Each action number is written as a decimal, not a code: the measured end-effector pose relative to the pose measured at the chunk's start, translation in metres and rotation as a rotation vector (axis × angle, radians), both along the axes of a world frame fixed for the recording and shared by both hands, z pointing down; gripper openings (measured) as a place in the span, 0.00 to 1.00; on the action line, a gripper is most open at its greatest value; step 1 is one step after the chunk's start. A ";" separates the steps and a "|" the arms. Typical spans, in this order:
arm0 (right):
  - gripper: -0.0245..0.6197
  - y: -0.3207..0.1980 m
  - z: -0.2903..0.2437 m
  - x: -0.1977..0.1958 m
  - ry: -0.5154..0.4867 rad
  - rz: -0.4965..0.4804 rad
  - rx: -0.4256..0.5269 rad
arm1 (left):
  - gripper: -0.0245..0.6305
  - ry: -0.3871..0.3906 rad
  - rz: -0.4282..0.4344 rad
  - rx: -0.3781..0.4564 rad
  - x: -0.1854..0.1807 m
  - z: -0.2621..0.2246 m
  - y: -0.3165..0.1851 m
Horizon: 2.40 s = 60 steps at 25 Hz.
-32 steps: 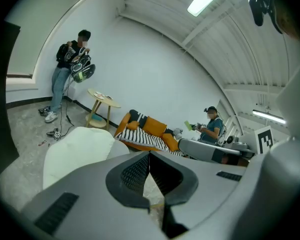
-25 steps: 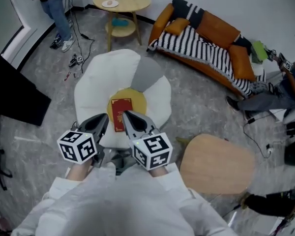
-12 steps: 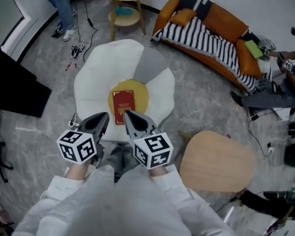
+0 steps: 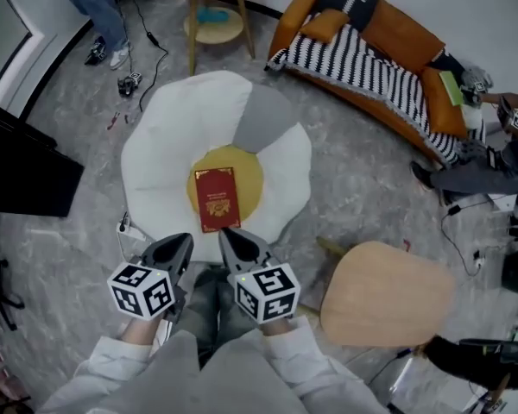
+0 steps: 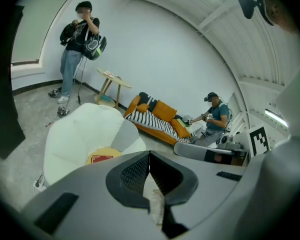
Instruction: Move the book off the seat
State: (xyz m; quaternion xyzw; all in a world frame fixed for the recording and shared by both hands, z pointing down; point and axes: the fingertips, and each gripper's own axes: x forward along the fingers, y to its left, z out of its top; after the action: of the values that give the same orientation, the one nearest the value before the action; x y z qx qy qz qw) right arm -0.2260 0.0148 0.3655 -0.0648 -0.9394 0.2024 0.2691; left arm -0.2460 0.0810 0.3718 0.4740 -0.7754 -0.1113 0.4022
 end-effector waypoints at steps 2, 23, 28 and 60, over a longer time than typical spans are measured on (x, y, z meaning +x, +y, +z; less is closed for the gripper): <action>0.06 0.000 0.016 -0.003 0.012 0.007 -0.022 | 0.05 0.007 0.015 0.001 -0.002 0.014 -0.003; 0.06 -0.013 0.224 -0.024 0.114 0.109 -0.209 | 0.05 0.183 -0.123 -0.090 -0.044 0.242 -0.012; 0.06 -0.015 0.267 -0.028 0.130 0.115 -0.256 | 0.05 0.223 -0.155 -0.075 -0.041 0.277 -0.018; 0.06 -0.021 0.469 -0.014 0.241 0.255 -0.407 | 0.05 0.316 -0.168 -0.116 -0.011 0.453 -0.026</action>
State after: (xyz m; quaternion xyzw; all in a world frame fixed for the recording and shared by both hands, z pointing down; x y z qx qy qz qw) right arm -0.2399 -0.0065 0.8344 0.0259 -0.8410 0.4258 0.3329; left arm -0.2567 0.0553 0.8250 0.3600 -0.7446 -0.1727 0.5350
